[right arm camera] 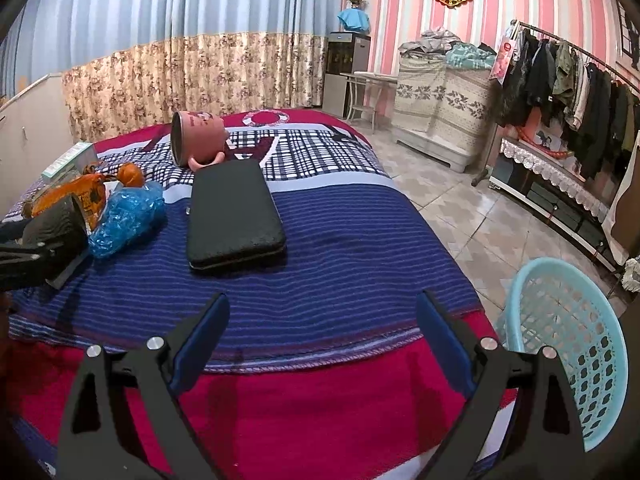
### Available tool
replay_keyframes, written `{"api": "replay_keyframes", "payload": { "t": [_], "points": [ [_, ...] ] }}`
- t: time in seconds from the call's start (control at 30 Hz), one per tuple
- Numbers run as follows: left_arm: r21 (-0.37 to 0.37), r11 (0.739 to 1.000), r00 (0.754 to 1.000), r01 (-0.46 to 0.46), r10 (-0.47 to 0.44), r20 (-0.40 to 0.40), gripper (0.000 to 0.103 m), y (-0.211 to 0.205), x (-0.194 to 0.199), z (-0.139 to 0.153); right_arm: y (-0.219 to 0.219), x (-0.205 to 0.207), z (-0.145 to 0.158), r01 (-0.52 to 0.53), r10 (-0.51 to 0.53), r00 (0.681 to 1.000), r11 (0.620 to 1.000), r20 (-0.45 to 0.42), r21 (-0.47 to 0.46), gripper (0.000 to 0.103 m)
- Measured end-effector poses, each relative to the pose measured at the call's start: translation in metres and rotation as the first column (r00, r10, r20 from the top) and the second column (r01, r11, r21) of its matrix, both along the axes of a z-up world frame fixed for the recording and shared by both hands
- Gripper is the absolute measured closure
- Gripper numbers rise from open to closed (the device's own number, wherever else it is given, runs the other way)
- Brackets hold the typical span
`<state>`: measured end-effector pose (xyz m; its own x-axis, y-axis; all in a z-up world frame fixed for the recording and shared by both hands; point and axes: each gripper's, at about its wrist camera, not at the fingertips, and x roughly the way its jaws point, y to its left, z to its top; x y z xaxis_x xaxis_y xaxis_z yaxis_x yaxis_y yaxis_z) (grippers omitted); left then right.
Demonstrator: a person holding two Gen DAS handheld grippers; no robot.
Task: Collect trash
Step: 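Grasp the blue plastic bag with the right tool while the left tool grasps the black ribbed cup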
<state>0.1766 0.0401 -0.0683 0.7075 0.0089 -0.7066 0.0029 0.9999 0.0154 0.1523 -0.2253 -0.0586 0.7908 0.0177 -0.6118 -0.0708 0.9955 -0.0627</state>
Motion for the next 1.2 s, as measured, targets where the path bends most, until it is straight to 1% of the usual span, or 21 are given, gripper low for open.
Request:
{"api": "replay_keyframes", "payload": {
  "t": [0.03, 0.1, 0.17, 0.27, 0.37, 0.5, 0.63, 0.73, 0.8, 0.87, 0.9, 0.93, 0.97, 1.0, 1.03, 1.07, 1.2],
  "points": [
    [-0.009, 1.0, 1.0, 0.003, -0.003, -0.01, 0.011, 0.002, 0.0, -0.002, 0.0, 0.0, 0.0, -0.002, 0.002, 1.0, 1.0, 0.0, 0.003, 0.011],
    [-0.028, 1.0, 1.0, 0.011, -0.011, -0.013, 0.011, 0.006, -0.002, -0.002, 0.002, 0.0, 0.002, -0.009, 0.009, 1.0, 1.0, 0.001, 0.006, 0.011],
    [-0.025, 1.0, 1.0, 0.017, -0.017, -0.006, 0.011, 0.009, -0.009, 0.002, 0.006, -0.001, 0.004, -0.018, 0.018, 1.0, 1.0, 0.004, 0.007, 0.011],
    [-0.025, 1.0, 1.0, 0.015, -0.015, 0.017, 0.011, 0.017, -0.025, 0.013, 0.014, 0.002, 0.007, -0.042, 0.042, 0.999, 0.999, 0.001, 0.026, 0.011],
    [-0.029, 1.0, 0.998, -0.004, 0.005, 0.055, 0.011, 0.034, -0.045, 0.03, 0.031, 0.007, 0.009, -0.075, 0.075, 0.997, 0.997, 0.004, 0.024, 0.011],
    [-0.029, 0.997, 0.994, -0.068, 0.07, 0.078, 0.011, 0.069, -0.063, 0.042, 0.06, 0.019, 0.01, -0.138, 0.138, 0.99, 0.99, -0.006, 0.024, 0.011],
    [-0.013, 0.987, 0.983, -0.162, 0.162, 0.081, 0.011, 0.108, -0.071, 0.041, 0.1, 0.033, 0.013, -0.212, 0.212, 0.977, 0.977, -0.005, 0.025, 0.011],
    [-0.041, 0.978, 0.976, -0.202, 0.205, 0.068, 0.011, 0.129, -0.072, 0.039, 0.125, 0.047, 0.016, -0.244, 0.244, 0.97, 0.97, -0.006, 0.019, 0.012],
    [-0.039, 0.975, 0.973, -0.219, 0.222, 0.069, 0.011, 0.136, -0.072, 0.037, 0.139, 0.059, 0.013, -0.254, 0.255, 0.967, 0.967, -0.025, 0.03, 0.02],
    [-0.031, 0.973, 0.97, -0.23, 0.232, 0.071, 0.011, 0.14, -0.072, 0.038, 0.147, 0.071, 0.004, -0.266, 0.269, 0.96, 0.962, -0.07, 0.054, 0.042],
    [-0.029, 0.972, 0.969, -0.232, 0.234, 0.074, 0.011, 0.14, -0.071, 0.038, 0.15, 0.076, -0.001, -0.272, 0.278, 0.956, 0.96, -0.096, 0.069, 0.046],
    [-0.027, 0.972, 0.969, -0.234, 0.236, 0.078, 0.011, 0.14, -0.071, 0.038, 0.154, 0.079, -0.008, -0.285, 0.294, 0.948, 0.955, -0.124, 0.084, 0.055],
    [-0.027, 0.971, 0.968, -0.236, 0.238, 0.082, 0.011, 0.14, -0.071, 0.038, 0.158, 0.08, -0.012, -0.3, 0.31, 0.94, 0.95, -0.14, 0.088, 0.066],
    [-0.028, 0.971, 0.967, -0.237, 0.238, 0.085, 0.011, 0.14, -0.071, 0.039, 0.16, 0.078, -0.013, -0.315, 0.324, 0.935, 0.945, -0.142, 0.083, 0.068],
    [-0.031, 0.971, 0.967, -0.235, 0.237, 0.089, 0.011, 0.138, -0.07, 0.041, 0.16, 0.074, -0.01, -0.316, 0.324, 0.937, 0.945, -0.13, 0.079, 0.072],
    [-0.033, 0.972, 0.968, -0.231, 0.234, 0.095, 0.011, 0.137, -0.069, 0.042, 0.157, 0.069, -0.006, -0.318, 0.325, 0.939, 0.945, -0.113, 0.078, 0.073],
    [-0.031, 0.976, 0.969, -0.213, 0.216, 0.124, 0.011, 0.123, -0.07, 0.048, 0.132, 0.046, 0.021, -0.297, 0.299, 0.953, 0.954, -0.039, 0.048, 0.074]
  ]
}}
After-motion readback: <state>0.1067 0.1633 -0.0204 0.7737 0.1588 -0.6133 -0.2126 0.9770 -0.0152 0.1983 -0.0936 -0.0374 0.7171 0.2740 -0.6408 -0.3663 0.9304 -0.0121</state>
